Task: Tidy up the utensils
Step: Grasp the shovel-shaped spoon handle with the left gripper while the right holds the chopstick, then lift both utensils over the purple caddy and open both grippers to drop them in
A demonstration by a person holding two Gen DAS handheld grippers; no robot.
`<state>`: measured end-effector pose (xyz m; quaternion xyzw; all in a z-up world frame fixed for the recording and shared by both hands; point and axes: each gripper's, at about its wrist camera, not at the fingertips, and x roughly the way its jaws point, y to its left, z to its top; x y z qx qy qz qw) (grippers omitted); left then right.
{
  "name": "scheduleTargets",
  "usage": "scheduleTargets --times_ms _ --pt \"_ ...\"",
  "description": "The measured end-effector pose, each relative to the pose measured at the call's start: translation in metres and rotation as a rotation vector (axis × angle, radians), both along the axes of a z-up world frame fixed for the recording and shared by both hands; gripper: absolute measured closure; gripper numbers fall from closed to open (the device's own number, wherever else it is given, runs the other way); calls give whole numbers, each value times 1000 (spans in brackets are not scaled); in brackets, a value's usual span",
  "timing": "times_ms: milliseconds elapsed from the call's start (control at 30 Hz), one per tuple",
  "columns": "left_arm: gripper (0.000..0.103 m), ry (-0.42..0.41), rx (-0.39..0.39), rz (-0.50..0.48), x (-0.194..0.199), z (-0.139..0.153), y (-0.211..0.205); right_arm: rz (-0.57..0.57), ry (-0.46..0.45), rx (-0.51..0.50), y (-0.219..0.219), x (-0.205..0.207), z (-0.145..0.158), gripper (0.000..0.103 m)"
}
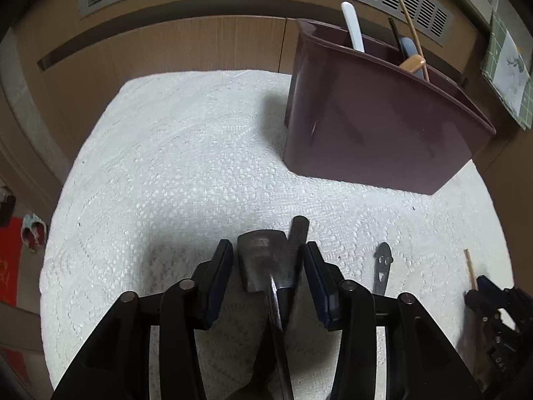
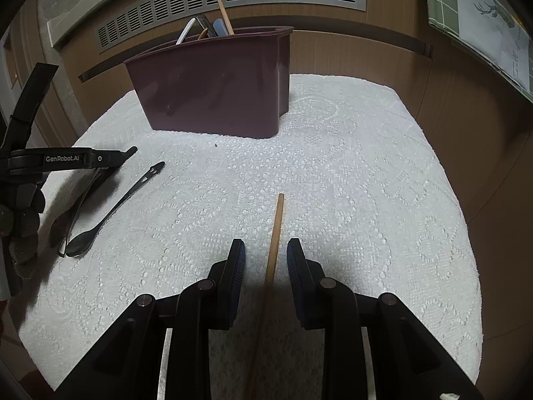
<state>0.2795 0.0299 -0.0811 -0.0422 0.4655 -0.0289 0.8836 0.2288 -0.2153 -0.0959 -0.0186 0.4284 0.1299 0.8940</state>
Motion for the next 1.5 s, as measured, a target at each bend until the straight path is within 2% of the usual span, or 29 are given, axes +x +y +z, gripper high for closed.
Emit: scheduleTargets --times_ms 100,200,367,433,467,533,633,800,967,1033,1100,1300,1500 --pt "70 -33 -51 -30 -14 7 -4 -3 5 29 -4 0 1 79" --pt "70 -120 -64 -53 -43 22 -4 -5 14 43 -6 3 1 80" --pt "70 -164 -116 -73 -78 36 -1 22 3 -45 7 10 2 80" --pt "70 -176 -120 -74 -89 41 -1 33 -3 -72 12 14 2 87" --pt "70 -182 -126 -74 -94 43 0 39 -9 -91 15 15 2 97" --pt "70 -191 -137 -84 -102 49 1 60 -13 -123 21 16 3 97" --pt "71 -207 -145 -99 -116 57 -2 62 -23 -56 16 9 11 99" --pt "71 -241 -168 -125 -131 75 -4 43 -107 29 1 -18 46 99" --pt "73 -271 -185 -133 -146 89 -6 44 -184 61 -6 -41 77 99" --pt "76 -280 -182 -138 -151 94 -8 45 -196 68 -7 -45 83 99" --pt "93 -290 -175 -142 -157 100 -9 42 -212 76 -9 -50 89 99" --pt "94 -313 -164 -148 -168 111 -12 41 -265 103 -14 -65 107 99" --pt "97 -317 -174 -156 -176 114 -13 27 -281 99 -19 -75 113 99"
